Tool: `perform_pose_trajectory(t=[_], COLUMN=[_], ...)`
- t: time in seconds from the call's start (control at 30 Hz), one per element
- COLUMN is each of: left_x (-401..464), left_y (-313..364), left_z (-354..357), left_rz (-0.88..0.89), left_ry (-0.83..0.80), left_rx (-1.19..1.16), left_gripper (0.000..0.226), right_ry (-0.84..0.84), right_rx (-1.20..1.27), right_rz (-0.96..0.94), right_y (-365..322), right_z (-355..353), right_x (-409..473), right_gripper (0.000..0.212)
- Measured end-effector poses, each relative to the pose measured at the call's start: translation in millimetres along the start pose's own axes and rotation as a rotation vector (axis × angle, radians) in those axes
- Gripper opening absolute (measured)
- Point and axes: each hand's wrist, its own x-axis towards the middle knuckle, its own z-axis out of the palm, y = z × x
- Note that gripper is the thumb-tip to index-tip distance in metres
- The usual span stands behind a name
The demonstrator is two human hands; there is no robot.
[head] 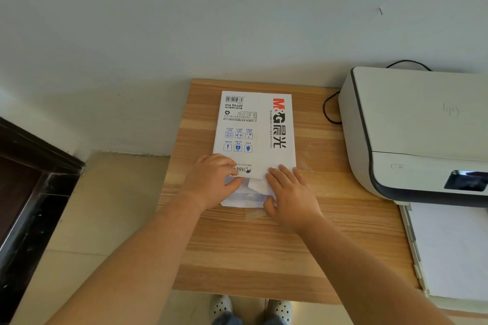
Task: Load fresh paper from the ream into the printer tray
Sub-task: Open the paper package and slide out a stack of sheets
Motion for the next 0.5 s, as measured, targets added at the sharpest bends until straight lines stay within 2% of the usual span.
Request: perform_pose_trajectory(t=[0.07,0.2,0.33,0.5], left_x=[0.1,-0.4,-0.6,-1.0], left_y=[0.8,1.1,0.1,-1.8], left_z=[0.1,0.5,0.4,-1.8], left_rz=[-0.005,-0.018,-0.040,-0.051], left_ry=[0.000,-0.014,-0.038,-0.064], left_rx=[0.006,0.007,0.019,0.035], left_gripper=[0.056,0.055,0.037,0.037], right_ry=[0.026,0.050,-0.006,-0.064], right_rx=[0.004,-0.040,-0.044,0.108], right_rz=[0.009,0.014,0.089,0.153], right_y=[-1.8,-2.7,3.6,20.0], right_z=[-0.4,-1.7,-4.5,-12.3], right_x=[0.5,2.3,2.3,3.8], right_gripper=[0.053,0.048,0.067,0.070])
